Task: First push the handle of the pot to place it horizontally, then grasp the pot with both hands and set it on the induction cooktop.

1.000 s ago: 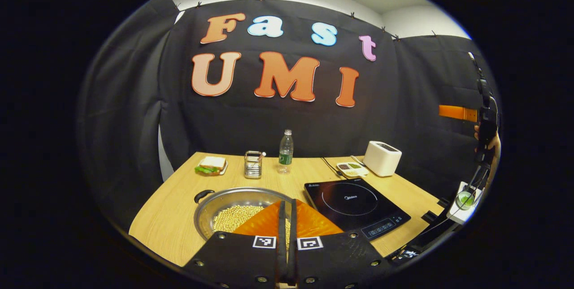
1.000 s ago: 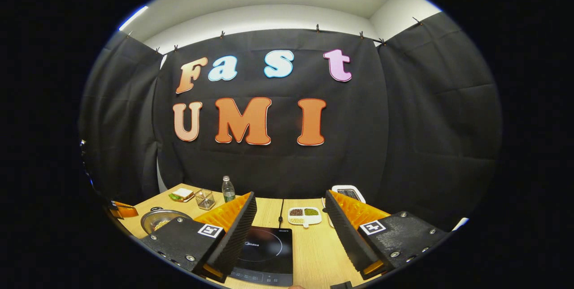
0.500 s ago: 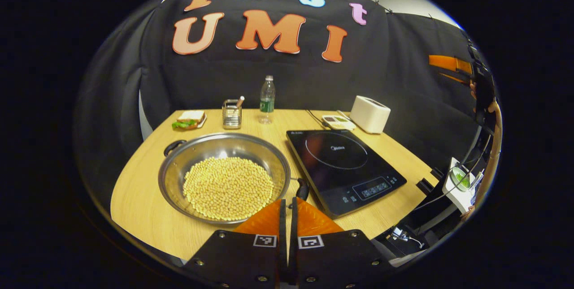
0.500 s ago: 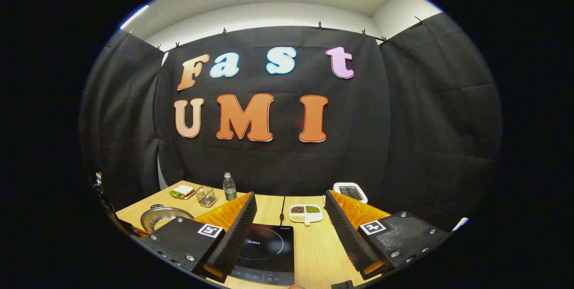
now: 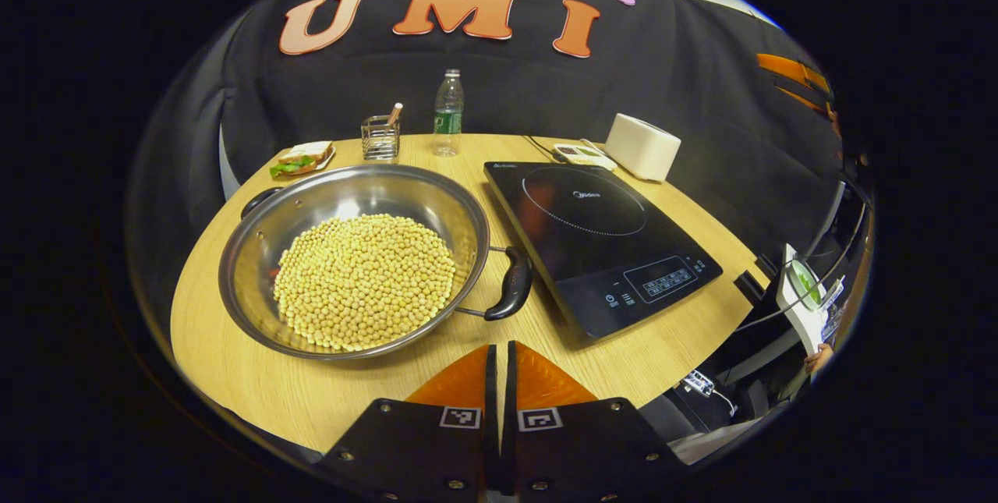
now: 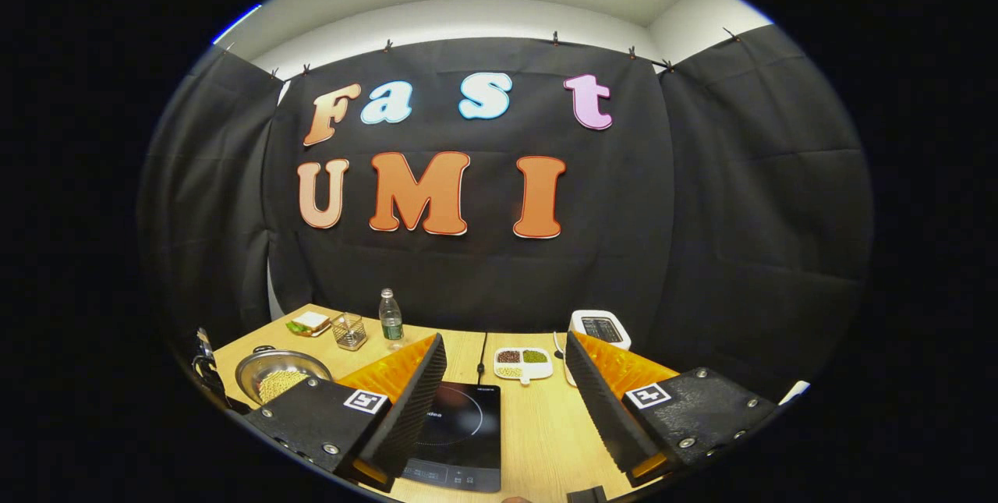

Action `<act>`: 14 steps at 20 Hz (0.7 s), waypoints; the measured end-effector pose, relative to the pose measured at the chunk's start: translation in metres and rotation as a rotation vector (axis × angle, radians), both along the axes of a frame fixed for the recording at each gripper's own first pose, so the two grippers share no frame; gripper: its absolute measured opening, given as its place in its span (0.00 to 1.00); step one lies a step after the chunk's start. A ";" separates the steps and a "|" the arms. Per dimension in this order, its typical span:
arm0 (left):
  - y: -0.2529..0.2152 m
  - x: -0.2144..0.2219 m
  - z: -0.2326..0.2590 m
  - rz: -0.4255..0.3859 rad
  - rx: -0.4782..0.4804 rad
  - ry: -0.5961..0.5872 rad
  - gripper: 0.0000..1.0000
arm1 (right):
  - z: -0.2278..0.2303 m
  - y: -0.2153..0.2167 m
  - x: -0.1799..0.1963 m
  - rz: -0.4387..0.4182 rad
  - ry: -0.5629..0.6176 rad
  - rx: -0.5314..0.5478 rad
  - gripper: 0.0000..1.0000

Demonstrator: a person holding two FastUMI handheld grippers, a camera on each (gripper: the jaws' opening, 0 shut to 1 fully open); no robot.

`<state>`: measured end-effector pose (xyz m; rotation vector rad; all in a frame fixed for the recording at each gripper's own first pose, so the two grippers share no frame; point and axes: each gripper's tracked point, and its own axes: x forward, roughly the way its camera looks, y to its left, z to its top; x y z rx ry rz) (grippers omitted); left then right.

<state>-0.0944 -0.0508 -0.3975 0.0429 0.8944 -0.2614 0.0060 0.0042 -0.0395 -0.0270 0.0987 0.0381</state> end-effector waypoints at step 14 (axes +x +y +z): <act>-0.018 0.043 -0.014 0.030 -0.017 0.036 0.02 | -0.018 -0.033 0.011 -0.042 0.029 0.024 0.95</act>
